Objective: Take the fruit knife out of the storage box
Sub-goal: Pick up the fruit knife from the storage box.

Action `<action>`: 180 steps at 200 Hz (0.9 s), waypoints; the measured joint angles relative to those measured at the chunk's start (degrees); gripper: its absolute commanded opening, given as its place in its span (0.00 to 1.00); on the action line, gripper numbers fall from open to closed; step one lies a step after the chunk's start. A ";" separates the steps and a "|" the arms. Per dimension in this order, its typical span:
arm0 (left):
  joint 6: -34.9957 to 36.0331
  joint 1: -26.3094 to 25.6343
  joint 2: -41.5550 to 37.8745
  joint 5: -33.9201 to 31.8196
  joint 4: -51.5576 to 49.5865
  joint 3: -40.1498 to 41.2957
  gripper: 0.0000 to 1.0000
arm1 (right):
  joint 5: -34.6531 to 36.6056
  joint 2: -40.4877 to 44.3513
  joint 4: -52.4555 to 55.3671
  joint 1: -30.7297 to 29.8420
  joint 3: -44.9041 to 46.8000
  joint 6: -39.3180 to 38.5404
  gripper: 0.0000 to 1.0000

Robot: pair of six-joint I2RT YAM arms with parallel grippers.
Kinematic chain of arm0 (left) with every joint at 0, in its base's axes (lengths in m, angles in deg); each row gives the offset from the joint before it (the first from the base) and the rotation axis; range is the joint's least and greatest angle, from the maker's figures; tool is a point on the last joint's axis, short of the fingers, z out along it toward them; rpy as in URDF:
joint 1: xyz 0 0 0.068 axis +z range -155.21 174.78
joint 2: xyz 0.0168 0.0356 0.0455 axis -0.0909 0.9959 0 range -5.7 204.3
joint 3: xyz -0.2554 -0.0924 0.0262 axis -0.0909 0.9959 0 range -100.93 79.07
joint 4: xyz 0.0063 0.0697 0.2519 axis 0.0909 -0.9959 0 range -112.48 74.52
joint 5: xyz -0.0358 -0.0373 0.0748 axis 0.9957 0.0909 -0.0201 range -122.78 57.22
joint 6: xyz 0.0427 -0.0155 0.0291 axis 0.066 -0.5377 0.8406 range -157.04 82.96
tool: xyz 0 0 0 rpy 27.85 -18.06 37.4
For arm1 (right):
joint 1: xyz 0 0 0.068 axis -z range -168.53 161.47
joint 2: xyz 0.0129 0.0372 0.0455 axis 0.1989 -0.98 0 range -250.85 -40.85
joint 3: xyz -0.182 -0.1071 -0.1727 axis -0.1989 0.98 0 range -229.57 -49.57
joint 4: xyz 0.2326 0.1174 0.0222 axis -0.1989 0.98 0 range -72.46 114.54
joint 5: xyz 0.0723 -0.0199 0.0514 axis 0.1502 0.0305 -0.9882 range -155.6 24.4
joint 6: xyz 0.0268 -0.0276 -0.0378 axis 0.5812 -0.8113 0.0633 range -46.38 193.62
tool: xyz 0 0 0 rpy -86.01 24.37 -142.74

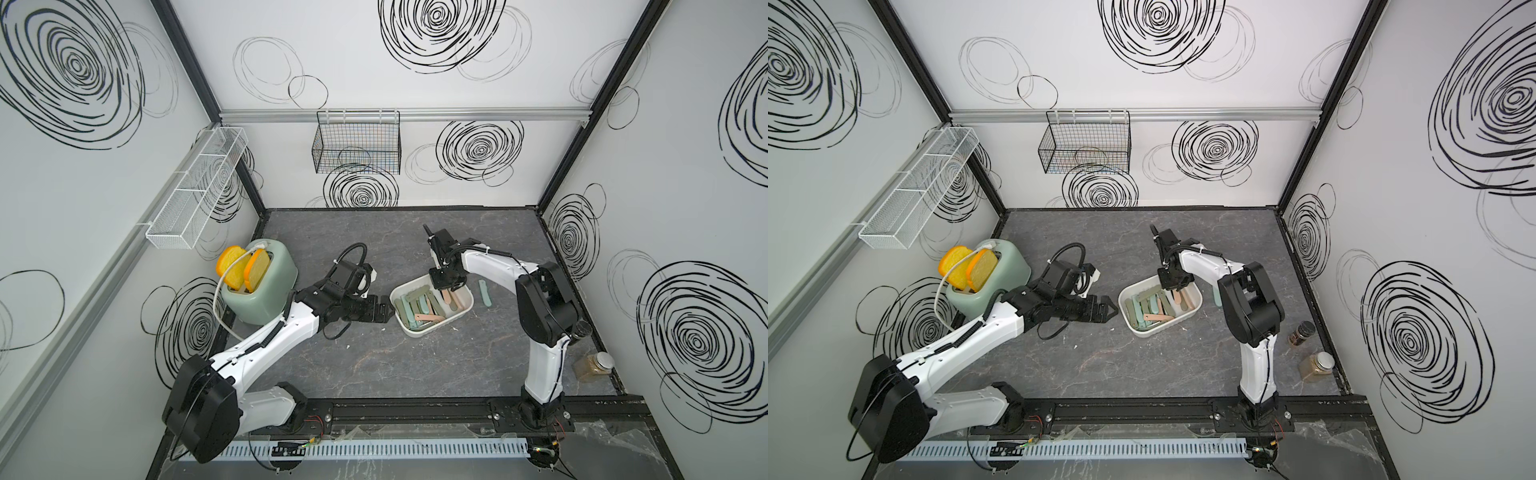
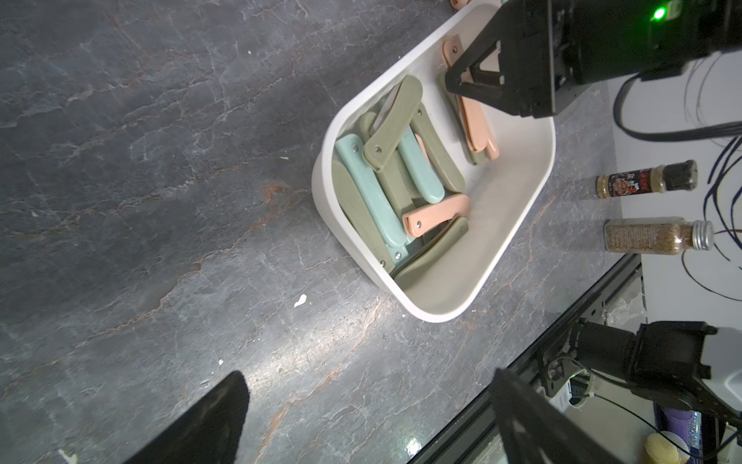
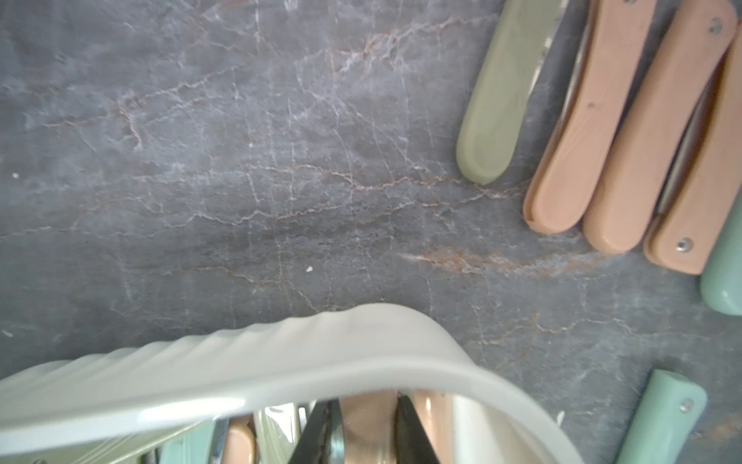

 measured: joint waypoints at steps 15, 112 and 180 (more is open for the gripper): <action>-0.04 0.00 0.09 0.13 0.11 0.00 0.98 | -0.07 0.90 0.52 0.00 -0.22 0.02 0.20; -0.35 -1.16 3.37 0.17 1.16 -4.13 0.98 | -0.66 6.60 2.40 3.80 -0.98 0.28 0.20; -1.20 -5.16 8.44 0.13 2.14 -8.22 0.98 | -0.98 12.24 2.08 14.29 1.70 -0.13 0.22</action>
